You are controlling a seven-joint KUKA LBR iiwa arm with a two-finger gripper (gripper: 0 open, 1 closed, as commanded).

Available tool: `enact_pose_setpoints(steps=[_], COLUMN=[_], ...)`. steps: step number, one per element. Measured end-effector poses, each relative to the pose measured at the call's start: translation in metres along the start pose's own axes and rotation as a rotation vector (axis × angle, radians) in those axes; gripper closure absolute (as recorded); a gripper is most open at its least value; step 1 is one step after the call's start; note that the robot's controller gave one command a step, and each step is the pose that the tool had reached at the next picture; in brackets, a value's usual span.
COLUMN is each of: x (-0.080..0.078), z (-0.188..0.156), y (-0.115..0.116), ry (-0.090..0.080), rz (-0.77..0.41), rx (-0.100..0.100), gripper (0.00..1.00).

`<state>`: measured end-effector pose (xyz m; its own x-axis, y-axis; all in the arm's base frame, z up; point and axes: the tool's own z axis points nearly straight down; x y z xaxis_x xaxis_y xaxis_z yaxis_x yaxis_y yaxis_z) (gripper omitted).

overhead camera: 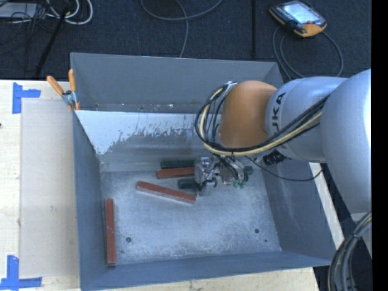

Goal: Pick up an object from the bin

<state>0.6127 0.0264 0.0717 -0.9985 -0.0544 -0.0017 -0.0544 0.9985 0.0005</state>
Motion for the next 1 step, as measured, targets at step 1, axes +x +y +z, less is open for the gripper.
enact_pose_setpoints(steps=[1], x=[0.0549], z=[-0.1395], y=[0.0496], ry=[0.0], rz=[-0.059], rx=[0.0], gripper=[1.0])
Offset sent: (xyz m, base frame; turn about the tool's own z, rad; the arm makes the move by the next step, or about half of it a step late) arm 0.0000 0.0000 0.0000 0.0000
